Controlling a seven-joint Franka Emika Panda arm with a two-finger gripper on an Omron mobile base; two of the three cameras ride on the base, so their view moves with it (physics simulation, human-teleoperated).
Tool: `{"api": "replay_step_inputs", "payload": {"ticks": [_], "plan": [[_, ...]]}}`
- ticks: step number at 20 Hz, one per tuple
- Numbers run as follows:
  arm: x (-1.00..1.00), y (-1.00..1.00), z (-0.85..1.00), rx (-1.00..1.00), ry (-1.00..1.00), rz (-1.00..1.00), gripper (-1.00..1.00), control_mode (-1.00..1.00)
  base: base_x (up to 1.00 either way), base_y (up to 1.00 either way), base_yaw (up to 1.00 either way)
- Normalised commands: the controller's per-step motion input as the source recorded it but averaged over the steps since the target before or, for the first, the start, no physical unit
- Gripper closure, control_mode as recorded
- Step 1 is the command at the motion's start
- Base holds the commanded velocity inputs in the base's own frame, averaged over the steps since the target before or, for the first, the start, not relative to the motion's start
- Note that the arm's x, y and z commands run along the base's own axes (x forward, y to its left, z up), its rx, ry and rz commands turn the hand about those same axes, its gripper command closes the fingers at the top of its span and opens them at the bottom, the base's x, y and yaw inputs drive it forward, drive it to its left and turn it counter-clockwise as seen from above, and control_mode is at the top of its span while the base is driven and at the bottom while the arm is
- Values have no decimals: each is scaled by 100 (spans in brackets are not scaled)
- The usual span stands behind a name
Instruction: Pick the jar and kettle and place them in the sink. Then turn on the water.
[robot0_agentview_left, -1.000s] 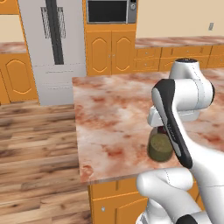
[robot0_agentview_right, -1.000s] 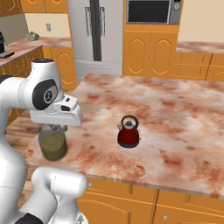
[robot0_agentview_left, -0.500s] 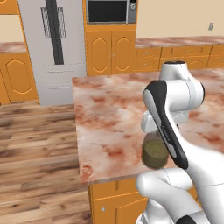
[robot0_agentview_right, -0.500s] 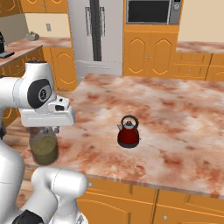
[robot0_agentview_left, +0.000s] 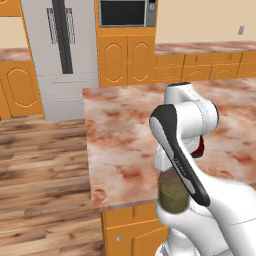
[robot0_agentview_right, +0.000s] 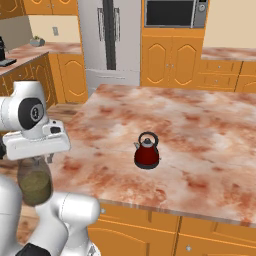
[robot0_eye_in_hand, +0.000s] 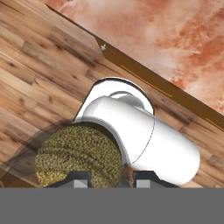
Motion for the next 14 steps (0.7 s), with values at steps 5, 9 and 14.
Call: {"api": "replay_step_inputs", "payload": {"ticks": [5,9,14], "plan": [[-2,0,0,0,0,0,100,-100,0,0,0],[-9,0,0,0,0,0,100,-100,0,0,0],[0,0,0,0,0,0,100,-100,0,0,0]]}}
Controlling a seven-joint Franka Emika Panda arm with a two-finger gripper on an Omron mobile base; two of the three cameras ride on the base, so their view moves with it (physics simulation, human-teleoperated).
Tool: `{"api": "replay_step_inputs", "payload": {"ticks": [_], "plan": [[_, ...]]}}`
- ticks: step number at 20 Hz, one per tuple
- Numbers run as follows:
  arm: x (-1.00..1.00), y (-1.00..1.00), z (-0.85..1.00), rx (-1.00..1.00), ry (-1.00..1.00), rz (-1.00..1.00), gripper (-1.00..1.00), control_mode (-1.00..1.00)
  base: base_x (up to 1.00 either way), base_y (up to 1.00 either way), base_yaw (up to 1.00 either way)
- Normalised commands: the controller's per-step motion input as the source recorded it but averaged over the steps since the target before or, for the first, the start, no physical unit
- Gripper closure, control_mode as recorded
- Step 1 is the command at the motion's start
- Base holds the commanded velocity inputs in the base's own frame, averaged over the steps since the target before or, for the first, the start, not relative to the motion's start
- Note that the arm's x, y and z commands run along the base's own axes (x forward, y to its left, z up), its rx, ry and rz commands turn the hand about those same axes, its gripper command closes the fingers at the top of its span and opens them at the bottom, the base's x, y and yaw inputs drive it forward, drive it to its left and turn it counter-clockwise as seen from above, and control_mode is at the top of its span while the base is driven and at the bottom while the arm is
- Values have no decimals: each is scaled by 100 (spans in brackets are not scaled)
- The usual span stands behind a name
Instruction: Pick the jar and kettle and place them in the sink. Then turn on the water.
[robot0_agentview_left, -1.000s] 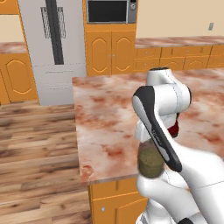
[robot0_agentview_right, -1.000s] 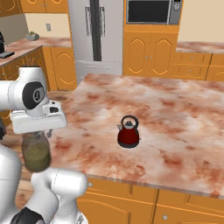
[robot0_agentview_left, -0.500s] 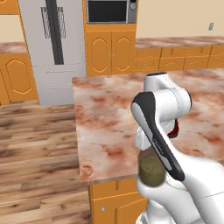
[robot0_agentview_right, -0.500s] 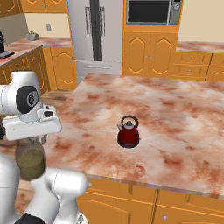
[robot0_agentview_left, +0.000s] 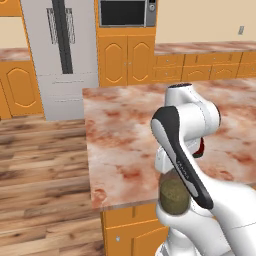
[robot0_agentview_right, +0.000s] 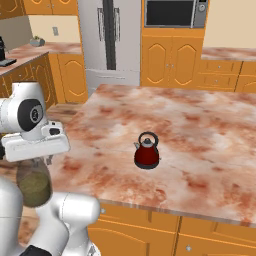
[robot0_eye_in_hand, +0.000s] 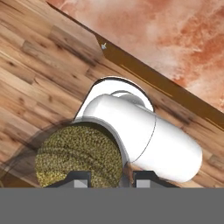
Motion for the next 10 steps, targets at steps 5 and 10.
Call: {"api": "replay_step_inputs", "payload": {"ticks": [5,10], "plan": [[0,0,0,0,0,0,100,100,-77,1,13],[0,0,0,0,0,0,100,100,-48,30,51]]}}
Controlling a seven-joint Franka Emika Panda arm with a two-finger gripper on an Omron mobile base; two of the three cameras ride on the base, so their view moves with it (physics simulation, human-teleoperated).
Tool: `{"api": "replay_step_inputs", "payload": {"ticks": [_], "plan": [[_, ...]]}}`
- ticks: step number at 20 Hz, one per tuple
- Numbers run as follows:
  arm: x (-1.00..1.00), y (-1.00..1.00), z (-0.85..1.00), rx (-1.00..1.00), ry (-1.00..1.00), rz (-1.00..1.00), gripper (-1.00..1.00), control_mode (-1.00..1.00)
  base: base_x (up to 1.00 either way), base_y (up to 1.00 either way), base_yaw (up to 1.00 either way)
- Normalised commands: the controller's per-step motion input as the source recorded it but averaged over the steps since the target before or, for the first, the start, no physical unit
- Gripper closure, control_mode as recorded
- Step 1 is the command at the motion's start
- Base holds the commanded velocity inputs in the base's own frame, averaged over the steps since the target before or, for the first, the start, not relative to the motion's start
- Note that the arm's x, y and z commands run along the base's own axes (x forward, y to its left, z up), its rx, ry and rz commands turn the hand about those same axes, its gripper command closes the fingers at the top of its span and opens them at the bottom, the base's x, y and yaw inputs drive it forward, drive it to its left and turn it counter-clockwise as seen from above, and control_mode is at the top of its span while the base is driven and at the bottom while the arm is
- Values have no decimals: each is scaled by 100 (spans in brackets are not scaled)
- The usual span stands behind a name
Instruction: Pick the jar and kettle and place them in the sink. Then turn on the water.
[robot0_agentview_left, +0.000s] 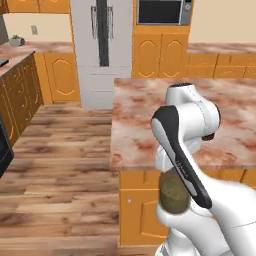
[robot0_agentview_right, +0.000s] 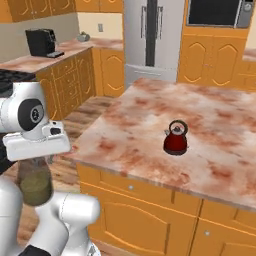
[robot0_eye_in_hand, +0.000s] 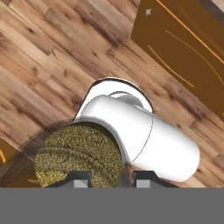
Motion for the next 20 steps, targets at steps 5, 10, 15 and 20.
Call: {"api": "replay_step_inputs", "payload": {"ticks": [5,10,15,20], "plan": [[0,0,0,0,0,0,100,100,-1,25,98],[0,0,0,0,0,0,100,100,1,29,91],[0,0,0,0,0,0,100,100,12,56,73],[0,0,0,0,0,0,100,100,33,60,76]]}}
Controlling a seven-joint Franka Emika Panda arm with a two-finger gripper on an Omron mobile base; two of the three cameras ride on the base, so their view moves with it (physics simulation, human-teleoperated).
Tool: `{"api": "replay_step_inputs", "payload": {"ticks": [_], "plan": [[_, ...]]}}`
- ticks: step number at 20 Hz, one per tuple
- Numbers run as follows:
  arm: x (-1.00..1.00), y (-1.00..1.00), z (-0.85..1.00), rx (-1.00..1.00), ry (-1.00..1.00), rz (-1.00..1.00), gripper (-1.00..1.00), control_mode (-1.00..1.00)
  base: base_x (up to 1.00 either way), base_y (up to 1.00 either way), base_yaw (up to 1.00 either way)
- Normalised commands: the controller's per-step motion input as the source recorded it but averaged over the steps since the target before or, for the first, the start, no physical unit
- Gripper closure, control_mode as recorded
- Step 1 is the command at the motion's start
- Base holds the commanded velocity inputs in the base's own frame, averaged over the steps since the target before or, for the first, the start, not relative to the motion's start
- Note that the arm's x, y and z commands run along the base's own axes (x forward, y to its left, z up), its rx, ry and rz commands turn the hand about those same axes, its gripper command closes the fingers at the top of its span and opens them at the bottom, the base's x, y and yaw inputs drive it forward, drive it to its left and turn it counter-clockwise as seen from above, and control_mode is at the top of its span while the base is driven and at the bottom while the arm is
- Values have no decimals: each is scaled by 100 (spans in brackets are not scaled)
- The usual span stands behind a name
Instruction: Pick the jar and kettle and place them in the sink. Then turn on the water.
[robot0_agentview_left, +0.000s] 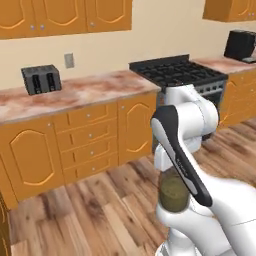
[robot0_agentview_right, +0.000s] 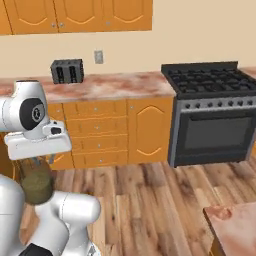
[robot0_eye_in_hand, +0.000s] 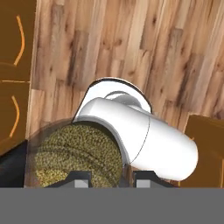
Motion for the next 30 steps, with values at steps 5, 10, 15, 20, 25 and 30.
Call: {"api": "replay_step_inputs", "payload": {"ticks": [5,10,15,20,25,30], "plan": [[0,0,0,0,0,0,100,100,64,33,82],[0,0,0,0,0,0,100,100,64,19,84],[0,0,0,0,0,0,100,100,75,0,90],[0,0,0,0,0,0,100,100,56,4,91],[0,0,0,0,0,0,100,100,35,13,94],[0,0,0,0,0,0,100,100,19,29,50]]}}
